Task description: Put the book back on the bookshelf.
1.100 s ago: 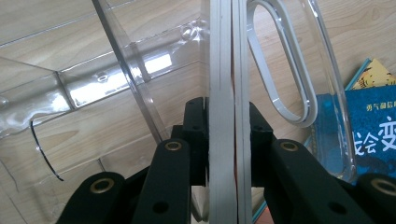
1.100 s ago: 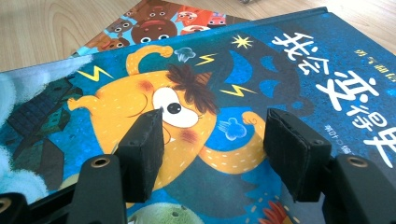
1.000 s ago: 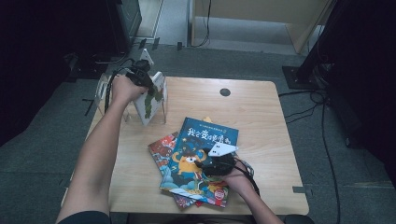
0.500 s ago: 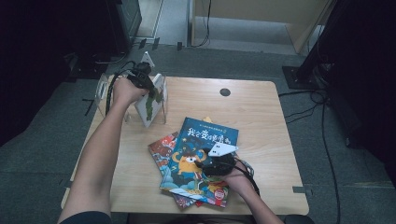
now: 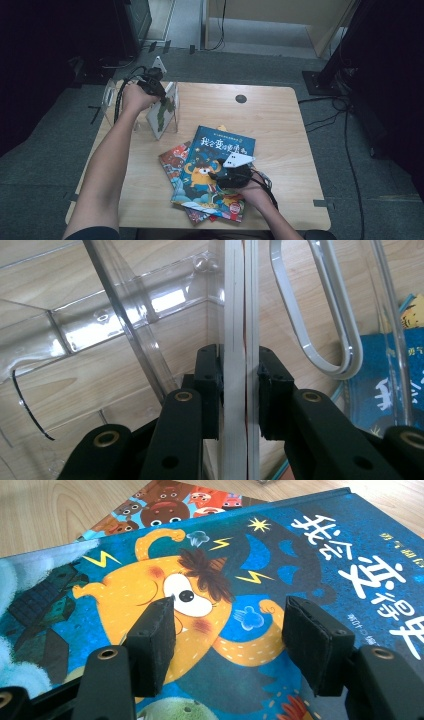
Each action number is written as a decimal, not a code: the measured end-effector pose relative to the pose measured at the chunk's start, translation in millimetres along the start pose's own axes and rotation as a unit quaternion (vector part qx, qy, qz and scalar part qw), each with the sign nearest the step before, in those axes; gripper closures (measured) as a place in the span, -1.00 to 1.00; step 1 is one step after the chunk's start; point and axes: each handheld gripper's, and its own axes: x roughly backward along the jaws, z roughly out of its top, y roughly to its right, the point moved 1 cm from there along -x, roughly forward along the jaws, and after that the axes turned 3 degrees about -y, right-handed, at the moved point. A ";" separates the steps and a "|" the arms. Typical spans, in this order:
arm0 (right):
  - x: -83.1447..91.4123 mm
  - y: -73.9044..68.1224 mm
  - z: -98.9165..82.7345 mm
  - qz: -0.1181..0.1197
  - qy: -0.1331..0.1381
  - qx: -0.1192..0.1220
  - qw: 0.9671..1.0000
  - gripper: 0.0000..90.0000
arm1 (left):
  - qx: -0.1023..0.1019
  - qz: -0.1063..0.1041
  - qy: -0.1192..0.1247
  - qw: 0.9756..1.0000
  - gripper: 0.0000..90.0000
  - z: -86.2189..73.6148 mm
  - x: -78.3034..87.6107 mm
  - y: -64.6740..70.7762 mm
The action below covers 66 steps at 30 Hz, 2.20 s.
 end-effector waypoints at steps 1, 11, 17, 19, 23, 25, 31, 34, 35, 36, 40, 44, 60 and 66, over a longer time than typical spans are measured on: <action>0.0 0.0 0.0 0.000 0.000 0.000 1.000 -0.14 | 0.000 0.000 0.001 1.000 0.68 0.1 0.4 0.2; -0.1 0.1 0.1 -0.001 0.001 0.001 1.000 -0.15 | -0.006 0.000 0.011 1.000 0.65 2.1 8.3 2.0; -0.1 0.2 0.0 -0.001 0.001 0.002 1.000 -0.15 | -0.007 0.001 0.019 1.000 0.59 2.4 17.1 1.7; -0.1 0.2 0.0 -0.001 0.001 0.001 1.000 -0.15 | -0.009 0.000 0.024 1.000 0.57 2.0 20.7 1.8; 0.0 0.1 0.1 -0.001 0.000 0.001 1.000 -0.15 | -0.012 0.001 0.030 0.999 0.45 1.2 26.1 2.1; 0.0 0.2 0.1 -0.001 0.000 0.001 1.000 -0.15 | -0.019 0.001 0.036 0.999 0.35 0.3 28.6 2.3; 0.3 0.9 0.0 0.001 0.001 -0.004 1.000 -0.14 | -0.022 0.000 0.044 0.999 0.29 -3.0 39.1 1.1; 0.3 0.6 0.0 0.000 0.000 -0.002 1.000 -0.14 | -0.023 -0.005 0.053 0.998 0.27 -5.7 47.0 1.4; 0.3 0.6 0.0 0.000 0.000 -0.002 1.000 -0.14 | -0.025 -0.007 0.056 0.998 0.26 -7.1 49.5 2.0; 0.3 0.7 0.0 0.000 0.001 -0.002 1.000 -0.14 | -0.028 -0.007 0.060 0.998 0.25 -8.8 52.0 3.1; 0.4 0.2 -0.3 0.001 0.000 -0.001 1.000 -0.14 | -0.038 -0.009 0.066 0.997 0.21 -15.9 60.0 7.6; 0.3 0.0 -0.3 0.001 0.000 0.000 1.000 -0.14 | -0.045 -0.015 0.070 0.996 0.18 -22.9 63.2 11.3; 7.7 5.7 1.2 0.014 0.003 -0.033 0.999 -0.15 | -0.065 -0.050 0.096 0.992 0.10 -59.4 54.2 19.2; 16.4 11.4 1.1 0.010 0.007 -0.039 0.999 -0.15 | -0.070 -0.058 0.107 0.990 0.09 -74.1 48.4 21.8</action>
